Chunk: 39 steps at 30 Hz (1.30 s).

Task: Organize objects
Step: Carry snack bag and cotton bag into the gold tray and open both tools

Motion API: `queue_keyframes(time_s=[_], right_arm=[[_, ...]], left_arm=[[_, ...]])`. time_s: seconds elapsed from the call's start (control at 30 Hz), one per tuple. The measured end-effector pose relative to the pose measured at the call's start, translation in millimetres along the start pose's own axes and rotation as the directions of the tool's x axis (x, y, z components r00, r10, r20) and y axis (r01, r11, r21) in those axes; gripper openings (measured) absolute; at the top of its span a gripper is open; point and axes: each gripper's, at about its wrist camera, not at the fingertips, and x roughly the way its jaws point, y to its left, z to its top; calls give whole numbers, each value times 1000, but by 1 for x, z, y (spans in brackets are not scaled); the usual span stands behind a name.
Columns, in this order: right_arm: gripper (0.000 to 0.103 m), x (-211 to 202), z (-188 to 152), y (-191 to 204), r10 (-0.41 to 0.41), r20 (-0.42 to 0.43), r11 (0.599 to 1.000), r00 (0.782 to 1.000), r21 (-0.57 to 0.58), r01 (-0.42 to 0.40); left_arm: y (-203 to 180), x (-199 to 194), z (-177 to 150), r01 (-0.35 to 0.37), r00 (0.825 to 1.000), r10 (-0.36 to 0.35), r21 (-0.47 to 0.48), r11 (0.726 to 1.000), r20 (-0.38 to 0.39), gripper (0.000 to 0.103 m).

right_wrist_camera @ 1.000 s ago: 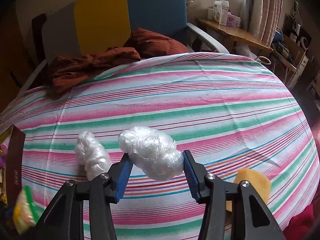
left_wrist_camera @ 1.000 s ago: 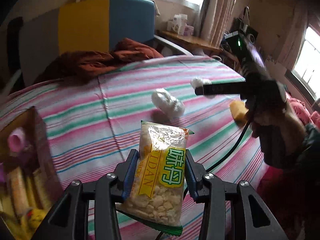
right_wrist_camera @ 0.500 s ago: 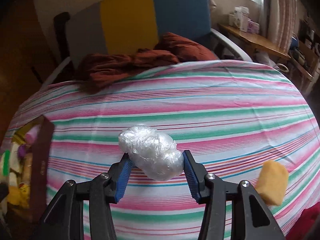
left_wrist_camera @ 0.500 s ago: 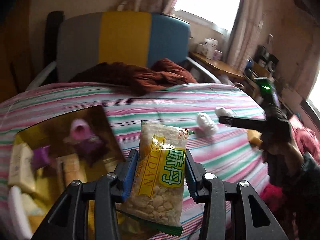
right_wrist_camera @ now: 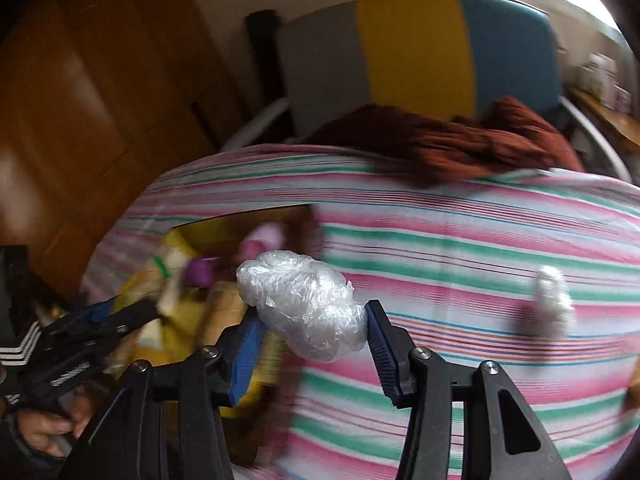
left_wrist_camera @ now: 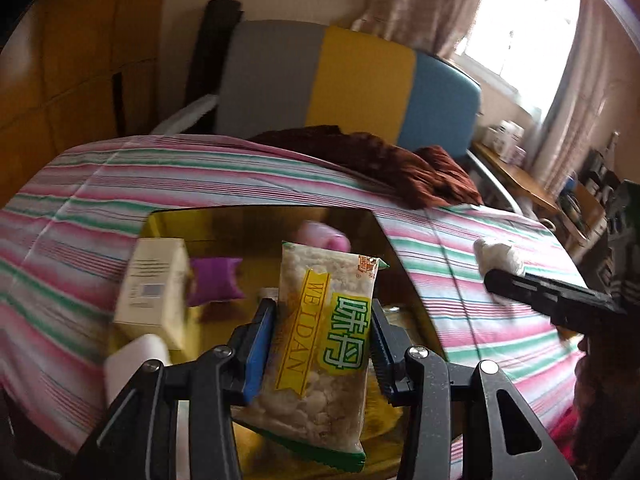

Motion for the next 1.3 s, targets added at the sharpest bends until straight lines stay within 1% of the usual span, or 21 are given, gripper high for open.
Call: queue_keyframes(time_s=[0.13,0.27,0.63,1.03,1.07,1.13,1.17,1.23,1.3], right_arm=[[51,22,1,33,25,-38,998,999,-50,-27],[51,37,3,49,31,-61,997,998,-73,-36],[51,51,8,58,12,-80,996,997,-84,-18],[51,65,15,56,-4,-96,999,995,-50,-1],[53,67,17,56,-4,-98,999,995,-45,0],[56,72,20,57,-13,-100,999,995,-40,9],[60,76,22,58,-20,-100,999,995,-37,16],[67,79,25,59,-36,-93,999,995,-32,34],[67,79,25,60,-43,-85,998,995,-38,40]], left_arm=[[14,-2,-1,-47,999,47,-19,999,10,45],[23,-5,-3,-70,997,71,-23,997,19,45],[34,-1,-6,-88,996,89,-35,995,8,45],[36,2,-5,-94,996,94,-39,995,-2,45],[36,3,-5,-92,996,92,-39,995,-3,47],[38,4,-4,-89,996,88,-52,995,-6,56],[38,4,-4,-93,996,93,-57,994,-8,62],[39,4,-4,-97,995,98,-61,993,0,65],[41,3,-3,-112,994,113,-59,992,5,70]])
